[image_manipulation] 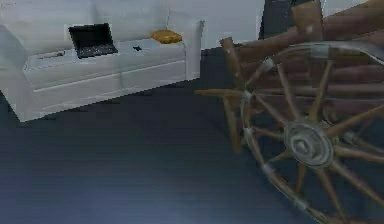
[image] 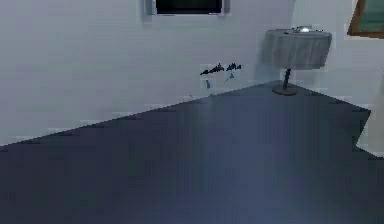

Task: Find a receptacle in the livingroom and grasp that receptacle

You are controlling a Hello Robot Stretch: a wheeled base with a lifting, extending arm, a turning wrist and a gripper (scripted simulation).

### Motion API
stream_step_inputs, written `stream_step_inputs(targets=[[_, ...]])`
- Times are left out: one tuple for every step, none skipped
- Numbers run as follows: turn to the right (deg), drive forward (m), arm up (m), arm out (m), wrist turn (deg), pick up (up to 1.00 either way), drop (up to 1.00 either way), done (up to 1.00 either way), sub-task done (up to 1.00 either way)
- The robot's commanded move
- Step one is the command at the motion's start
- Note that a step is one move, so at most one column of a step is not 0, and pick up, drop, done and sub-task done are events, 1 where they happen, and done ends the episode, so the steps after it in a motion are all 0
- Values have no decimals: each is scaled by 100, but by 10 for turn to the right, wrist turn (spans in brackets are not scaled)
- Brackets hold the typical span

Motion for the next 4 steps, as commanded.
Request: stream_step_inputs(targets=[[270,0,0,0,0,0,0,0,0],[0,100,0,0,0,0,0,0,0],[0,100,0,0,0,0,0,0,0],[30,0,0,0,0,0,0,0,0]])
